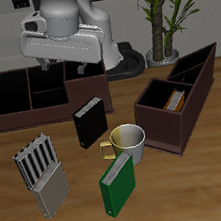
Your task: Place the orange book into the left desk caddy's right compartment and place the striped book into the back desk caddy's front compartment and place the yellow book into the back desk caddy's back compartment
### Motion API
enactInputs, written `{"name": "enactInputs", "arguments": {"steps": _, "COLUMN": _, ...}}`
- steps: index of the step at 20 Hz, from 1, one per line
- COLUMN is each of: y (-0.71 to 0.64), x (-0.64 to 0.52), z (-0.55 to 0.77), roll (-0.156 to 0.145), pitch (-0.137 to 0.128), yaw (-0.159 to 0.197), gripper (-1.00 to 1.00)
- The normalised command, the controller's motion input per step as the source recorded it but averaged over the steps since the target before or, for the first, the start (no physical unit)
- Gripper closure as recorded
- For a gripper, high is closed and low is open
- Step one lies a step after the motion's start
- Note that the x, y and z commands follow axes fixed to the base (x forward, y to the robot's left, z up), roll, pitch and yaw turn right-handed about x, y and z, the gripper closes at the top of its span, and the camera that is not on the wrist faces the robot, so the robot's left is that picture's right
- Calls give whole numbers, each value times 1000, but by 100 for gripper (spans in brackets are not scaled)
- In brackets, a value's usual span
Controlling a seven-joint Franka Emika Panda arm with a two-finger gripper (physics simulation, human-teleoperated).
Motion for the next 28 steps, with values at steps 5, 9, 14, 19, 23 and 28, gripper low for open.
{"name": "enactInputs", "arguments": {"steps": 5, "y": -465, "x": 366, "z": 88, "roll": 0, "pitch": 39, "yaw": -49, "gripper": -100}}
{"name": "enactInputs", "arguments": {"steps": 9, "y": -672, "x": 434, "z": 138, "roll": -91, "pitch": -20, "yaw": -33, "gripper": -100}}
{"name": "enactInputs", "arguments": {"steps": 14, "y": -471, "x": 360, "z": -72, "roll": 6, "pitch": 14, "yaw": -90, "gripper": -100}}
{"name": "enactInputs", "arguments": {"steps": 19, "y": -143, "x": 212, "z": -318, "roll": 52, "pitch": 40, "yaw": -70, "gripper": -100}}
{"name": "enactInputs", "arguments": {"steps": 23, "y": -312, "x": 211, "z": -302, "roll": 111, "pitch": 33, "yaw": -89, "gripper": -100}}
{"name": "enactInputs", "arguments": {"steps": 28, "y": -174, "x": 105, "z": -257, "roll": 61, "pitch": -31, "yaw": -48, "gripper": -100}}
